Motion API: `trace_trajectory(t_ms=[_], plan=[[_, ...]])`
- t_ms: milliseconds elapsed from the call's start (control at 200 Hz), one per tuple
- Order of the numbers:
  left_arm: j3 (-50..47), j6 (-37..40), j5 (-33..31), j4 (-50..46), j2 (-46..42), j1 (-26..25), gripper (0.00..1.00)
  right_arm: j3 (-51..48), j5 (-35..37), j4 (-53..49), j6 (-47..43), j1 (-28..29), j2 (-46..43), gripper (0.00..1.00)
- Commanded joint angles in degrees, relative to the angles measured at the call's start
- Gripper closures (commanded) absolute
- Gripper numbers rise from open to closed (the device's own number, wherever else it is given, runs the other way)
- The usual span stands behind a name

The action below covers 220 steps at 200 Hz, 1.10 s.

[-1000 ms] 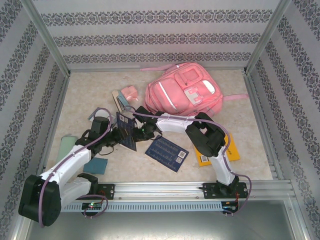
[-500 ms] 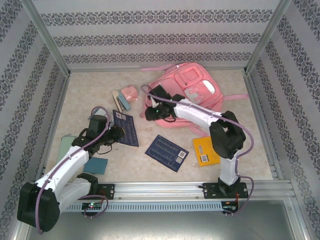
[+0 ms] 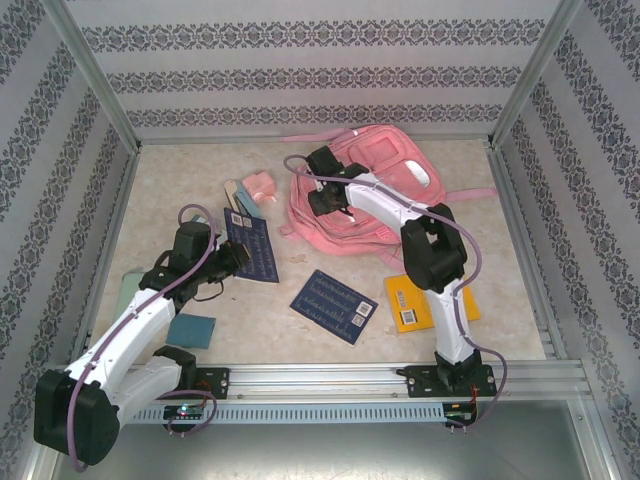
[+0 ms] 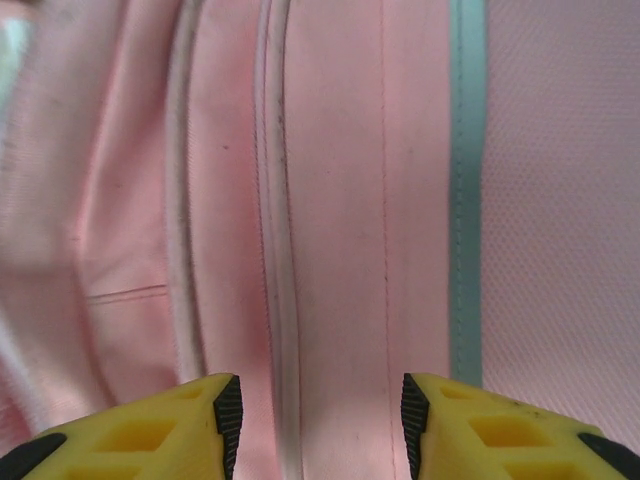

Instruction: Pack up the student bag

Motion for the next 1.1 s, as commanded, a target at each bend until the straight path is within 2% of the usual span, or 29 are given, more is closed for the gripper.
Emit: trace_trajectory(t_ms=[0,115,170,235,385,515,669,804,1094], plan=[[2.4,0.0,-0.1,-0.9,-1.1,-0.5,1.0,2.8,2.1,-3.9,-2.6,0.2,2.7,0.53],[3.0,0.2,0.0,-0.9,-1.1,-0.6,1.0,3.1,2.8,-3.9,-2.7,0.7,4.1,0.55],[3.3,0.3,0.0,-0.8,-0.9,-0.5,1.0,3.9,3.4,-5.2,-2.6,0.6,5.1,0.73],[3.8,0.4,0.2,-0.6,-0.6,-0.6,1.0,4.0,3.3,-6.2,-1.8,0.3,4.8,1.0],[4.7,0.7,-0.1,1.0,0.9,-0.6,1.0,2.5,2.4,-5.7,-0.1,0.5,-1.1,1.0],[5.4,-1.0,1.2,7.3,3.9,-0.6,1.0,3.4,0.7,-5.9,1.3,0.1,-6.8,1.0],[8.2,-4.9,5.9,17.1,11.2,-0.6,1.0,7.5,-1.8,-8.5,2.9,-1.1,-10.7,1.0],[10.2,-9.3,7.5,26.0,16.6,-0.9,1.0,9.9,-5.5,-10.5,6.7,-3.1,-13.0,1.0],[17.1,-15.3,5.9,39.8,31.6,-5.7,1.0,16.1,-15.6,-11.0,16.1,-7.8,-14.6,1.0]])
